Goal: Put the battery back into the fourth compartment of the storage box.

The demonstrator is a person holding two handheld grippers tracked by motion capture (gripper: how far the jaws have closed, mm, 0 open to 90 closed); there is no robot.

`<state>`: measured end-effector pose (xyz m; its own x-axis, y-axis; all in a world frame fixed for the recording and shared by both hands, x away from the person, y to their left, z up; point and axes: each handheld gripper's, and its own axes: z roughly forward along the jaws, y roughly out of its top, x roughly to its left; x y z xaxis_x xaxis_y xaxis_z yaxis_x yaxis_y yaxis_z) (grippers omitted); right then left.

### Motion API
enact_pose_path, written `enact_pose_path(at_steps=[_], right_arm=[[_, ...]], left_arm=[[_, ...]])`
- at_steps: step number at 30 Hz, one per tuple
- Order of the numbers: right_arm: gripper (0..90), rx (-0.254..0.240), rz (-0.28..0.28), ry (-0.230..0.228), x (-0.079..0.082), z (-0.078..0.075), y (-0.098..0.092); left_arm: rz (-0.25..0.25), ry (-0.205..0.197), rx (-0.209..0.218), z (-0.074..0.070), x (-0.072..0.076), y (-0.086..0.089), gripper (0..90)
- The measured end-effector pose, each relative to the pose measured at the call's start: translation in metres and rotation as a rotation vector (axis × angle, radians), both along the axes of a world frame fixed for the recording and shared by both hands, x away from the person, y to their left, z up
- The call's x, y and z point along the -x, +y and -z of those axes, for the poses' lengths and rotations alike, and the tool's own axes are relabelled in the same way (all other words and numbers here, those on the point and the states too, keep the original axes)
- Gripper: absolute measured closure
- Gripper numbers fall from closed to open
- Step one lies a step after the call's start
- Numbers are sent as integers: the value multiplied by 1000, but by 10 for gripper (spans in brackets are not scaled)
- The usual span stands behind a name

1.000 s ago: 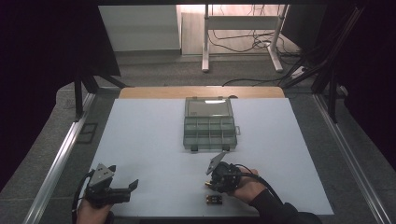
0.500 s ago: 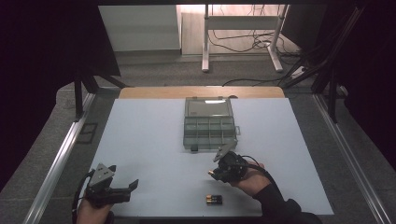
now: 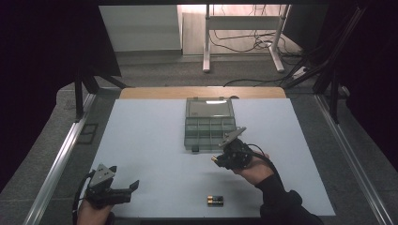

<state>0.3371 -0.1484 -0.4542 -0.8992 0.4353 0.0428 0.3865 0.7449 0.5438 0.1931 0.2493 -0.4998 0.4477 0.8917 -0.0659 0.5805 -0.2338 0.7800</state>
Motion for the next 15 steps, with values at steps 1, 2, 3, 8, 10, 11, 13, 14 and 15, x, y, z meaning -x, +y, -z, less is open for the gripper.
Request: enact_pose_path(at_steps=[1,2,3,8,10,11,13,14,15], right_arm=[[767,-2,8,-1,-2,-1,-1],[767,-2,13,-6,-5,-2,-1],[767,-2,20,-7,-8,-3,-2],[767,-9,53,-15,-20,-8,-5],[767,-6,67,-22,-26,-10,-6],[767,-7,72,-27,-28,-11,-7],[767,-7,84,-31,-33,-13,-8],[767,-4,88,-33,-35,-14,-8],[767,-1,94,-37,-37,-15,-8]], left_arm=[[0,-1,-1,0,0,0,35],[0,-1,-1,0,0,0,36],[0,0,0,0,0,0,36],[0,0,0,0,0,0,36],[0,1,0,0,0,0,36],[1,1,0,0,0,0,36],[1,1,1,0,0,0,36],[1,2,1,0,0,0,36],[1,2,1,0,0,0,36]])
